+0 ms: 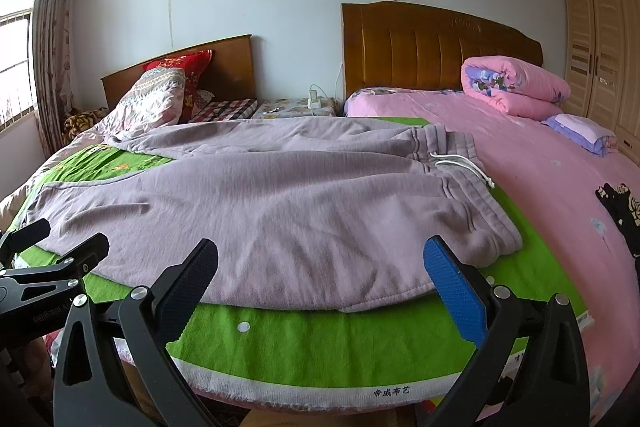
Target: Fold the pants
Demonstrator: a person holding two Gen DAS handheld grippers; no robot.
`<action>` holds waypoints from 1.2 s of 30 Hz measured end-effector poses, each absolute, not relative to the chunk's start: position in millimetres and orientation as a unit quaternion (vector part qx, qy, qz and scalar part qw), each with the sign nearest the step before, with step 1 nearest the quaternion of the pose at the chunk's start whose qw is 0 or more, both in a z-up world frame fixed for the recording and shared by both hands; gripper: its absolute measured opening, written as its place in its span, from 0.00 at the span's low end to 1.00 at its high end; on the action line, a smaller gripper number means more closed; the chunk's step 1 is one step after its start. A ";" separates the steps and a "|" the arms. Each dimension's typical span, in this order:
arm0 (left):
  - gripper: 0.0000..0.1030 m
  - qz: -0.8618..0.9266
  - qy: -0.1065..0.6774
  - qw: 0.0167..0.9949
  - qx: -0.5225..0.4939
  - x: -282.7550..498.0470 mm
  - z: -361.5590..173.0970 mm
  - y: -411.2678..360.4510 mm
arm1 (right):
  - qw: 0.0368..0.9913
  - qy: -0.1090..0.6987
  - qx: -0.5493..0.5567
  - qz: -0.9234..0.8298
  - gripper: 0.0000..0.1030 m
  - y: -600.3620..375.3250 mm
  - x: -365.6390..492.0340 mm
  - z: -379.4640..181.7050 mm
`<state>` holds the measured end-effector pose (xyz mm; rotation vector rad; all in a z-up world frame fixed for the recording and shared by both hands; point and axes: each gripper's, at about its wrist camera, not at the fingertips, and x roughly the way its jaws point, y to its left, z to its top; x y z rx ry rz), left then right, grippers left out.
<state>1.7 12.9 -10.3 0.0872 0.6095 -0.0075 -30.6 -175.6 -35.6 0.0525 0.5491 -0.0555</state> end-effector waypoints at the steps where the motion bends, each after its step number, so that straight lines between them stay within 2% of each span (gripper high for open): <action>1: 0.99 -0.004 0.300 0.953 0.042 1.5 -10.3 13.0 | 0.962 0.272 0.026 -0.027 0.96 -175.9 -30.2 -36.5; 36: 0.99 0.001 0.310 0.950 0.038 4.5 -13.9 17.6 | 0.960 0.276 0.032 -0.029 0.96 -177.6 -31.7 -40.8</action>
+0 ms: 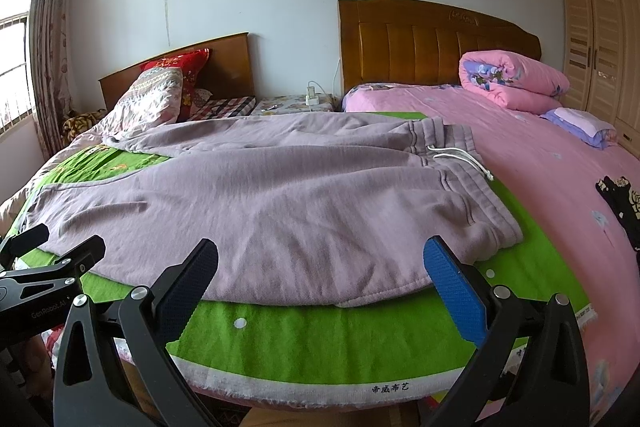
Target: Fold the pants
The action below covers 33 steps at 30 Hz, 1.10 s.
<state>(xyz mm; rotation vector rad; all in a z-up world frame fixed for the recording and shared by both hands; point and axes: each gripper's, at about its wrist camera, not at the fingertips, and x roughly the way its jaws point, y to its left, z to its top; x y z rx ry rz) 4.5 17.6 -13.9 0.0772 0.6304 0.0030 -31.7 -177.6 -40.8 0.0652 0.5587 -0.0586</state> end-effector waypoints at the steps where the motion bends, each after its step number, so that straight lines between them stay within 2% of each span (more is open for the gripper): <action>1: 0.99 0.002 0.310 0.950 0.038 4.7 -13.9 17.6 | 0.960 0.276 0.032 -0.030 0.96 -177.7 -32.0 -41.1; 16: 0.99 0.004 0.322 0.946 0.041 25.6 -11.2 27.0 | 0.957 0.283 0.029 -0.046 0.96 -192.1 -14.3 -36.8; 22: 0.99 -0.020 0.340 0.939 0.059 68.6 0.2 25.9 | 0.954 0.301 -0.006 -0.016 0.96 -200.6 34.9 -17.4; 26: 0.99 -0.038 0.352 0.931 0.084 121.3 23.3 26.9 | 0.948 0.315 -0.045 0.023 0.96 -222.0 97.0 3.0; 27: 0.99 -0.043 0.365 0.928 0.066 139.8 29.1 31.3 | 0.946 0.319 -0.045 0.032 0.96 -230.9 114.7 6.5; 31: 0.98 -0.132 0.507 0.849 -0.077 238.3 20.7 54.8 | 0.924 0.372 -0.028 0.081 0.96 -271.1 213.0 -0.1; 33: 0.98 -0.188 0.514 0.826 -0.131 284.5 12.6 59.9 | 0.904 0.411 -0.012 0.118 0.96 -287.7 264.7 -13.7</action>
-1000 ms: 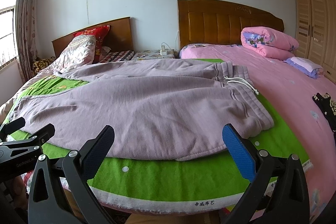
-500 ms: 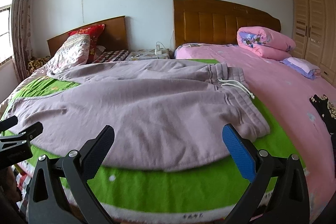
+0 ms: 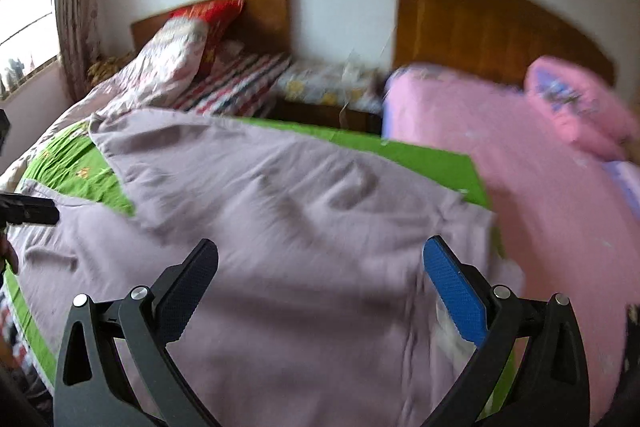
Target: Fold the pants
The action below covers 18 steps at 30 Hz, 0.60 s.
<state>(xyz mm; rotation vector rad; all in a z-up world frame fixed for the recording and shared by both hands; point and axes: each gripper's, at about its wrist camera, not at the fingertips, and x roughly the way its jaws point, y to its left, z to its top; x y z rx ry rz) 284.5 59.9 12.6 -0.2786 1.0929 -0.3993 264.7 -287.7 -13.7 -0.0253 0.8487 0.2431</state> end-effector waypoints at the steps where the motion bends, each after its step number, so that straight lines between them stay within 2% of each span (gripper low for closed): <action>1: 0.98 -0.189 0.509 0.828 -0.136 299.3 10.6 60.9 | 0.894 0.429 -0.005 0.127 0.96 -297.4 293.7 -22.7; 5: 0.98 -0.206 0.475 0.849 -0.107 379.1 7.0 54.1 | 0.860 0.486 -0.028 0.151 0.96 -316.4 378.8 -52.8; 11: 0.98 -0.266 0.503 0.819 0.071 473.4 -10.0 10.3 | 0.826 0.519 -0.080 0.204 0.95 -320.6 440.1 -71.8; 13: 0.97 -0.289 0.513 0.803 0.094 495.1 -19.6 3.2 | 0.812 0.537 -0.080 0.215 0.95 -325.1 456.1 -79.2; 16: 0.83 -0.327 0.523 0.778 0.124 524.4 -32.4 -9.0 | 0.784 0.571 -0.056 0.239 0.88 -332.3 470.1 -95.9; 18: 0.81 -0.354 0.529 0.762 0.123 536.9 -37.6 -13.6 | 0.771 0.583 -0.059 0.248 0.84 -337.5 473.3 -102.3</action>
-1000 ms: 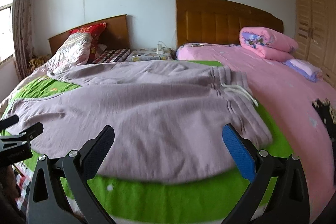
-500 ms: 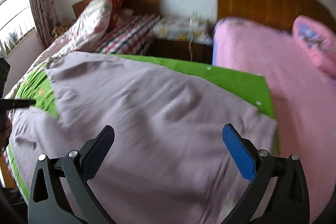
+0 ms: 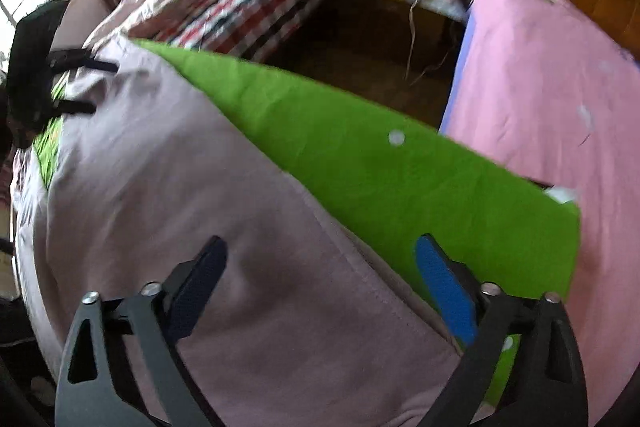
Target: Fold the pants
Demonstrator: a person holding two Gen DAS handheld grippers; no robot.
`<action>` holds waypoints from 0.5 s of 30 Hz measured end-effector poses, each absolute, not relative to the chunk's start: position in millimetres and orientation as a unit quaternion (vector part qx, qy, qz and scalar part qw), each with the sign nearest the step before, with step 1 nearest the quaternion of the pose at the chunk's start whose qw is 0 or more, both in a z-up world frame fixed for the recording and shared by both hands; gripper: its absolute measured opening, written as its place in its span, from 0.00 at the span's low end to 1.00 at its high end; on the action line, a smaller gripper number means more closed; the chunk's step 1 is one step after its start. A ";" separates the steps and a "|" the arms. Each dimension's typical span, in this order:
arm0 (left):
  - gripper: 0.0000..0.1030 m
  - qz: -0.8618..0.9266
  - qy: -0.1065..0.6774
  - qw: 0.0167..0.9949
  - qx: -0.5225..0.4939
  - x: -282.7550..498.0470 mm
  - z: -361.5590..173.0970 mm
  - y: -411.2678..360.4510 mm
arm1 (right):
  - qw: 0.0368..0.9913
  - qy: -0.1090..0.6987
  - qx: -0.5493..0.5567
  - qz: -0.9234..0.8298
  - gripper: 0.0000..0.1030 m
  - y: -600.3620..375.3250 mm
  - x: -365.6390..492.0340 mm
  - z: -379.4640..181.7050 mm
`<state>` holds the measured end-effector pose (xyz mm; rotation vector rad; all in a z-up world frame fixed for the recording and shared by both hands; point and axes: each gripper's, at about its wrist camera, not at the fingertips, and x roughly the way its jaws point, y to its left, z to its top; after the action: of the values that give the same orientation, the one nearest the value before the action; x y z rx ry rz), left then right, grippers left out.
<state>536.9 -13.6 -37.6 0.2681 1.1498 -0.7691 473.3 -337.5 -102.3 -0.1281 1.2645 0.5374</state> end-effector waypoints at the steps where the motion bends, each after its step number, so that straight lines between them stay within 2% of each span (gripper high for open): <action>1: 0.81 -0.361 0.530 0.757 0.124 541.7 -40.0 -14.9 | 0.769 0.582 -0.058 0.258 0.84 -339.4 474.7 -100.7; 3: 0.76 -0.381 0.535 0.743 0.131 550.8 -44.1 -16.7 | 0.762 0.582 -0.065 0.276 0.79 -342.5 474.9 -97.7; 5: 0.68 -0.393 0.538 0.733 0.134 557.7 -47.4 -16.4 | 0.759 0.581 -0.081 0.283 0.71 -342.5 474.7 -94.7; 7: 0.59 -0.400 0.533 0.731 0.147 560.9 -46.2 -18.3 | 0.757 0.567 -0.097 0.310 0.35 -338.1 469.8 -89.8; 10: 0.58 -0.402 0.524 0.734 0.158 569.6 -44.0 -18.6 | 0.776 0.528 -0.150 0.311 0.17 -332.8 451.4 -81.2; 15: 0.58 -0.412 0.520 0.728 0.172 588.3 -44.9 -19.9 | 0.813 0.461 -0.160 0.316 0.13 -337.4 419.7 -52.5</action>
<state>588.3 -19.9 -44.9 0.3795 1.1453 -0.9086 419.7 -337.4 -52.5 -0.3421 0.9848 0.6742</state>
